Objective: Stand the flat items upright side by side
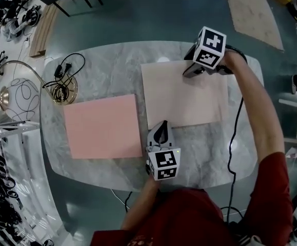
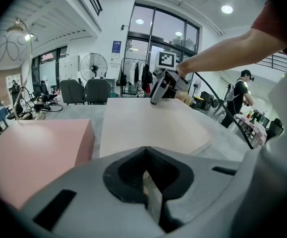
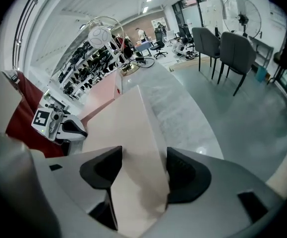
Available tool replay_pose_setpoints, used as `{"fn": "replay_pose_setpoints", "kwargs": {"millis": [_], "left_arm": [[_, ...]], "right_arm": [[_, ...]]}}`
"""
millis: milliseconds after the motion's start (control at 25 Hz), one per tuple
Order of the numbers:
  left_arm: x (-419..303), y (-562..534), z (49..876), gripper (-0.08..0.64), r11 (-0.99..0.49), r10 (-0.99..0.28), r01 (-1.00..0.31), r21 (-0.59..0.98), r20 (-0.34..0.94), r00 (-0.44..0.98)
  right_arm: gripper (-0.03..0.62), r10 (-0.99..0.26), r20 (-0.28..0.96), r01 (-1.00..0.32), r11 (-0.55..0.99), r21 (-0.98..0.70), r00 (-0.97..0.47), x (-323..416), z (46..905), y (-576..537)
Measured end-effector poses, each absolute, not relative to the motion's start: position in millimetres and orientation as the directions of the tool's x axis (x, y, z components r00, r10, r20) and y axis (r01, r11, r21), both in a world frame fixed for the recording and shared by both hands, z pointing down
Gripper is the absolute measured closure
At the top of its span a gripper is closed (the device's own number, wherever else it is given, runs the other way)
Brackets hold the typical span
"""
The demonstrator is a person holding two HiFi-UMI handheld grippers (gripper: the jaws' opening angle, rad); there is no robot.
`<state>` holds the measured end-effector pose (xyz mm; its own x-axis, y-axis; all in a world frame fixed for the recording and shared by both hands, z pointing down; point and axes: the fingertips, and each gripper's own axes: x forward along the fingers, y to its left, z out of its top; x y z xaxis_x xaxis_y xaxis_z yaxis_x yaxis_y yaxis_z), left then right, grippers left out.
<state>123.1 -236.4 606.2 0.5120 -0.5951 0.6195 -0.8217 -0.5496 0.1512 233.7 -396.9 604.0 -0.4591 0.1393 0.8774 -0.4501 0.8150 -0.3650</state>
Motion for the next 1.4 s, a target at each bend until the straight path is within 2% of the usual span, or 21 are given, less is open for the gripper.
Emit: {"fn": "replay_pose_setpoints", "kwargs": {"millis": [520,760,1000,1120,1400], "left_arm": [[111,-206,600,0.555,-0.51,-0.655,-0.853,0.111,0.592,0.469],[99,-196,606,0.554,-0.451,-0.685,-0.88,0.151,0.574,0.449],[91,-186,609,0.554,-0.43,-0.7,-0.89,0.153,0.567,0.435],[87,-178,613,0.554,-0.405,-0.703,-0.899,0.167,0.572,0.423],[83,-162,609,0.555,-0.367,-0.718,-0.909,0.197,0.561,0.412]], "right_arm": [[0.353,-0.066,0.903,-0.405,0.906,-0.125,-0.425,243,516,-324],[0.364,-0.126,0.901,-0.383,0.922,-0.048,-0.415,244,488,-274],[0.41,-0.214,0.819,-0.417,0.908,-0.034,-0.532,230,451,-228],[0.411,-0.249,0.78,-0.404,0.915,-0.005,-0.574,214,434,-200],[0.414,-0.355,0.755,-0.386,0.911,0.147,-0.551,185,415,-144]]}}
